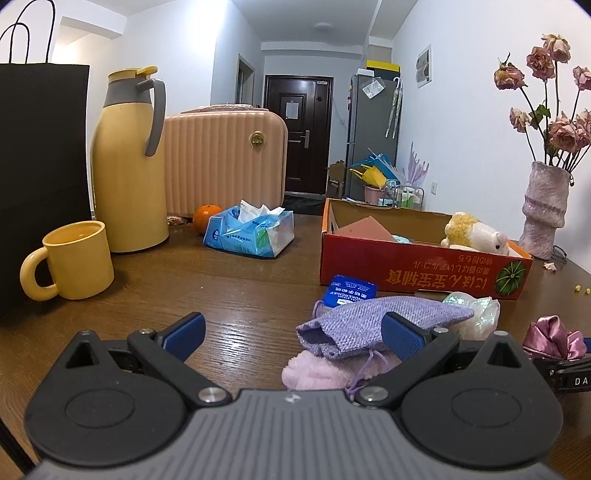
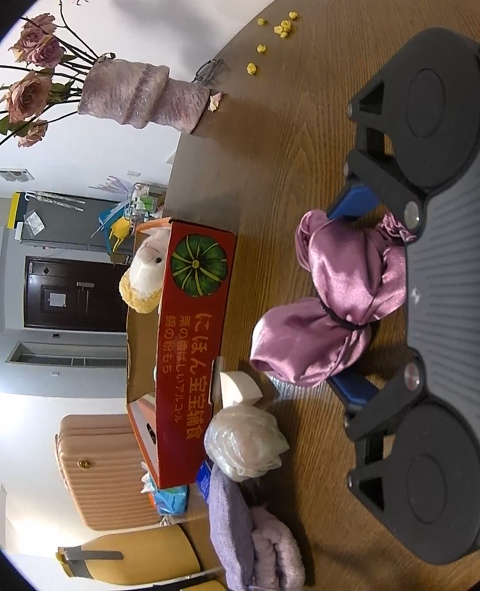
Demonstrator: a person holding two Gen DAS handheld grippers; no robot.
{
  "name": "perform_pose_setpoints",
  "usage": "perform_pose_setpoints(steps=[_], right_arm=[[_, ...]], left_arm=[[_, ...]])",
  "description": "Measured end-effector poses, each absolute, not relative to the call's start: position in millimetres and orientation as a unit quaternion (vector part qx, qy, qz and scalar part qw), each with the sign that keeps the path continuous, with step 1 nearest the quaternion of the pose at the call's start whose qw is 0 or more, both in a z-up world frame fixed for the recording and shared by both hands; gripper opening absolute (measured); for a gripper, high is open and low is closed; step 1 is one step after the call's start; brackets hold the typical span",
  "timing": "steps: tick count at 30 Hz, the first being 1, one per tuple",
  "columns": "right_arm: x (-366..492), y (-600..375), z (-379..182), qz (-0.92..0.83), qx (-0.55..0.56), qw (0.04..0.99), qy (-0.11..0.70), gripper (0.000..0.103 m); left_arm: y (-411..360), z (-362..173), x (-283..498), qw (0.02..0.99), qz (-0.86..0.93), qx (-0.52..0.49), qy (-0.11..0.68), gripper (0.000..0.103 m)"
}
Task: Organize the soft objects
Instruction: 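Grasp the pink satin bow with the right gripper and lift it, then grasp the lavender cloth pouch with the left gripper while the right gripper holds the bow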
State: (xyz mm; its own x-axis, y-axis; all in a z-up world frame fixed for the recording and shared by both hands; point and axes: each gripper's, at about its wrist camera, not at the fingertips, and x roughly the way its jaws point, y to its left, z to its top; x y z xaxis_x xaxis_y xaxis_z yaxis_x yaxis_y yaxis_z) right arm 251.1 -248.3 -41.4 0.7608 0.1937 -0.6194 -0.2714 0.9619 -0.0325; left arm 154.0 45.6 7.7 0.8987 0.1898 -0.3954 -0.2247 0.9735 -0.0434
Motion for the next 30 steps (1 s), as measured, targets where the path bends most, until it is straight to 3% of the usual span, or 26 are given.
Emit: perform_pose_setpoints(steps=[10, 20, 30], right_arm=[[242, -243, -38, 0.139, -0.067, 0.939, 0.309, 0.048], [220, -252, -24, 0.114, -0.037, 0.961, 0.249, 0.046], [215, -259, -21, 0.104, -0.018, 0.965, 0.240, 0.046]], left_arm=[[45, 7, 156, 0.973, 0.106, -0.043, 0.203, 0.103], [45, 6, 156, 0.973, 0.104, -0.043, 0.204, 0.103], [42, 3, 162, 0.972, 0.088, -0.036, 0.215, 0.103]])
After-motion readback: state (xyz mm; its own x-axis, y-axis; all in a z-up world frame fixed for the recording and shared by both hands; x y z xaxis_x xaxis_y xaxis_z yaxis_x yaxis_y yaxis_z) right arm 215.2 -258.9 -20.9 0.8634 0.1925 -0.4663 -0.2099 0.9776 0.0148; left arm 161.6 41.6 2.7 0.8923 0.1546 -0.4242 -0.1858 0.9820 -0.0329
